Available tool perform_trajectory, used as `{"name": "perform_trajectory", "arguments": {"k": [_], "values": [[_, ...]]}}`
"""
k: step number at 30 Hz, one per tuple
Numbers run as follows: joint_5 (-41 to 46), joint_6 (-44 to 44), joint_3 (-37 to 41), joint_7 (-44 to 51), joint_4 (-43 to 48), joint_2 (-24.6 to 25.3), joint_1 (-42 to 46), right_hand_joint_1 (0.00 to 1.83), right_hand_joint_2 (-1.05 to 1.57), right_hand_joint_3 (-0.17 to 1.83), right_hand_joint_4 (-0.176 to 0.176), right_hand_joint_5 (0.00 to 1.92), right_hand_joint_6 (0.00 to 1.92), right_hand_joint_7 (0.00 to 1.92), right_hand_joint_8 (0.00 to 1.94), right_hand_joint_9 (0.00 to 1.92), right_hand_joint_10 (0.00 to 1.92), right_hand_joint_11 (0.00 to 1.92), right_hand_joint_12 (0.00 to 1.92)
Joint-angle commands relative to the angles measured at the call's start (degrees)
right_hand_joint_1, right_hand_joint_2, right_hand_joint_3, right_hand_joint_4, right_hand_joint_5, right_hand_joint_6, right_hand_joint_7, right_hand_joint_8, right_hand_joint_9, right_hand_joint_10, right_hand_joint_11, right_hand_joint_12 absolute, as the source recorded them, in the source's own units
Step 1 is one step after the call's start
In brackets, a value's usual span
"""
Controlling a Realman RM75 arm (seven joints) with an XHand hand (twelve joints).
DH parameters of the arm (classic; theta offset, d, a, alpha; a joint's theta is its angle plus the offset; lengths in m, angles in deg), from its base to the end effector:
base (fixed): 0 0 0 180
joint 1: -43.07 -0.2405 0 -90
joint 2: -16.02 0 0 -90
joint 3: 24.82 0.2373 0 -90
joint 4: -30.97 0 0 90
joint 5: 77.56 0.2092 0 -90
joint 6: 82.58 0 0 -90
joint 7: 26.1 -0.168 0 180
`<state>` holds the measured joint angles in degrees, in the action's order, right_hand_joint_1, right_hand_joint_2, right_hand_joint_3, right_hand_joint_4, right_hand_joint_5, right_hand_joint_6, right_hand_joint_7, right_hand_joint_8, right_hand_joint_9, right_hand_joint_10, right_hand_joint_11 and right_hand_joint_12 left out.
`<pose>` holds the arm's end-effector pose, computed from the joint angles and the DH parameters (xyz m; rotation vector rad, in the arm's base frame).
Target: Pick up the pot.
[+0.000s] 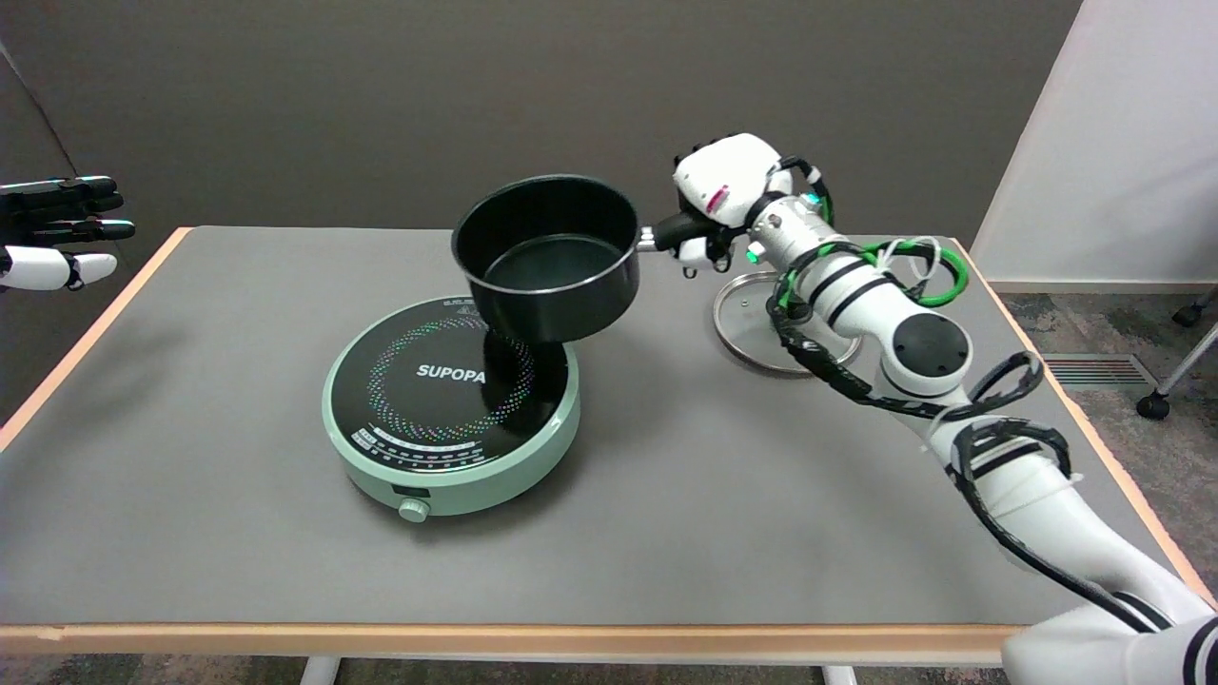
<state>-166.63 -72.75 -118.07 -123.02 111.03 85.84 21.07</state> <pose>-0.1408 -0.4527 0.2980 1.6966 0.3155 -0.0589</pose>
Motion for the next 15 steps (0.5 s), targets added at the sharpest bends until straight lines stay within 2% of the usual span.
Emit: {"name": "perform_trajectory", "arguments": {"k": [1,7,15], "values": [[3.7,-4.3,8.5,-2.6,8.3,-2.6,9.2,0.92,1.13,0.85,-0.082,1.68,1.68,1.68,1.68,1.68,1.68,1.68,1.68],[8.4,-6.7,13.4,-3.2,12.3,-2.1,14.0,0.92,1.14,0.87,-0.082,1.69,1.69,1.69,1.69,1.69,1.69,1.69,1.69],[8.6,-12.1,17.8,-4.4,19.7,-1.6,22.4,0.92,1.14,0.88,-0.082,1.69,1.69,1.69,1.69,1.69,1.69,1.69,1.69]]}}
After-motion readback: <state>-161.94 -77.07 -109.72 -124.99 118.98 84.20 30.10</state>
